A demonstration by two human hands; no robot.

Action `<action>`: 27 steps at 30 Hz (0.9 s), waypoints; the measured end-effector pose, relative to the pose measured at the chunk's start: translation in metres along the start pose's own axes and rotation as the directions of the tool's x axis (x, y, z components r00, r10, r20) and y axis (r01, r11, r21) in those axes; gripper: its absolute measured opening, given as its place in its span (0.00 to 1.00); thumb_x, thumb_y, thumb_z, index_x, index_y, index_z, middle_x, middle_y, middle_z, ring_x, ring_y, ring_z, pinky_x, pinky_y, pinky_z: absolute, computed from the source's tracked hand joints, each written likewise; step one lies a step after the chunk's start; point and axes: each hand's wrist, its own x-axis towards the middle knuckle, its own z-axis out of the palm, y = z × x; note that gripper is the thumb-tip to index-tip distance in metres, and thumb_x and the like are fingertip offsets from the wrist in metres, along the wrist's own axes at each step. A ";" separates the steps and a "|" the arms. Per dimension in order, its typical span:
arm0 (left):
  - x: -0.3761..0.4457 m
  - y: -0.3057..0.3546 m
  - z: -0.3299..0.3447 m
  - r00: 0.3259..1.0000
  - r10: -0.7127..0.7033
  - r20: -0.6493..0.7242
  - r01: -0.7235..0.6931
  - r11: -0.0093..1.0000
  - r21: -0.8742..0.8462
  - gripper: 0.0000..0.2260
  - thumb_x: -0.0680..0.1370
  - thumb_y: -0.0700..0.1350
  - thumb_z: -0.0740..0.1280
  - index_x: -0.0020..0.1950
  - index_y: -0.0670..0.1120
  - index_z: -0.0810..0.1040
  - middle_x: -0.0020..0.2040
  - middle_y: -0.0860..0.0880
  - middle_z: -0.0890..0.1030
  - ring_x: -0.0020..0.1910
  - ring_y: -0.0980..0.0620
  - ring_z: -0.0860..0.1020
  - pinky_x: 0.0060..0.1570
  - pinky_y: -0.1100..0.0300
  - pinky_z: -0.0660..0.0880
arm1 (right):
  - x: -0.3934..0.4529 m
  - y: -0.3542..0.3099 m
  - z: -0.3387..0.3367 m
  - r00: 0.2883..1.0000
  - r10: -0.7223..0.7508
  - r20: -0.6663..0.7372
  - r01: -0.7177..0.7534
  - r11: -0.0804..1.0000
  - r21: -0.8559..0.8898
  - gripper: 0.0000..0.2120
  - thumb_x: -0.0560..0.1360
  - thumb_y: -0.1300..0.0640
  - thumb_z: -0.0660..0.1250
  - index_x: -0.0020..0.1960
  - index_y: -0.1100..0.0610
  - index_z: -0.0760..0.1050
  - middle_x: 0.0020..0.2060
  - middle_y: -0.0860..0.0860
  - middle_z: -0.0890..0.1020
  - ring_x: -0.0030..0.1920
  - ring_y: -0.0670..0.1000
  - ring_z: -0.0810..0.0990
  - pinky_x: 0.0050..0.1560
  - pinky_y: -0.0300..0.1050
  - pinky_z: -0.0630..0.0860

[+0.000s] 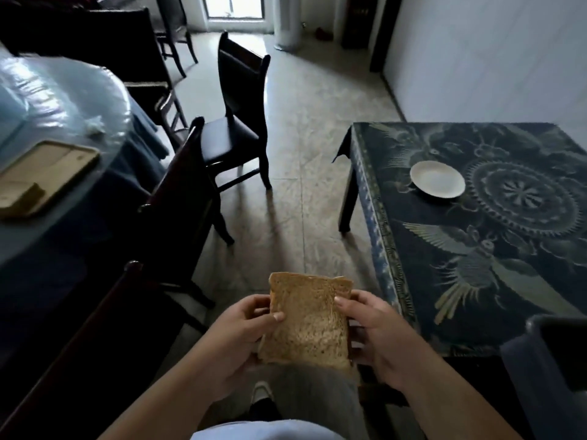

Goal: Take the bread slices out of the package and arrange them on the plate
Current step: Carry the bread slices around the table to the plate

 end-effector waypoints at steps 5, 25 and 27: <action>0.016 0.021 -0.040 1.000 0.013 -0.006 -0.013 0.996 -0.084 0.10 0.72 0.40 0.74 0.52 0.48 0.83 0.52 0.41 0.84 0.48 0.42 0.83 0.42 0.46 0.81 | 0.032 -0.016 0.039 0.999 -0.042 0.013 0.042 0.998 -0.036 0.08 0.75 0.54 0.72 0.53 0.52 0.81 0.44 0.55 0.87 0.44 0.58 0.87 0.41 0.56 0.83; 0.166 0.128 -0.099 0.995 0.032 -0.099 -0.033 0.999 -0.010 0.07 0.73 0.42 0.74 0.49 0.51 0.83 0.46 0.48 0.86 0.48 0.44 0.84 0.52 0.36 0.79 | 0.205 -0.107 0.091 0.992 -0.121 0.046 0.122 0.992 -0.031 0.13 0.74 0.57 0.73 0.57 0.58 0.79 0.45 0.57 0.87 0.42 0.57 0.87 0.37 0.54 0.82; 0.195 0.146 -0.095 0.993 0.030 -0.117 -0.031 1.000 -0.003 0.06 0.73 0.42 0.74 0.47 0.52 0.84 0.48 0.48 0.86 0.50 0.43 0.84 0.53 0.35 0.77 | 0.236 -0.126 0.087 0.991 -0.124 0.051 0.126 0.991 -0.034 0.13 0.74 0.57 0.73 0.57 0.58 0.79 0.46 0.58 0.87 0.43 0.59 0.87 0.39 0.56 0.83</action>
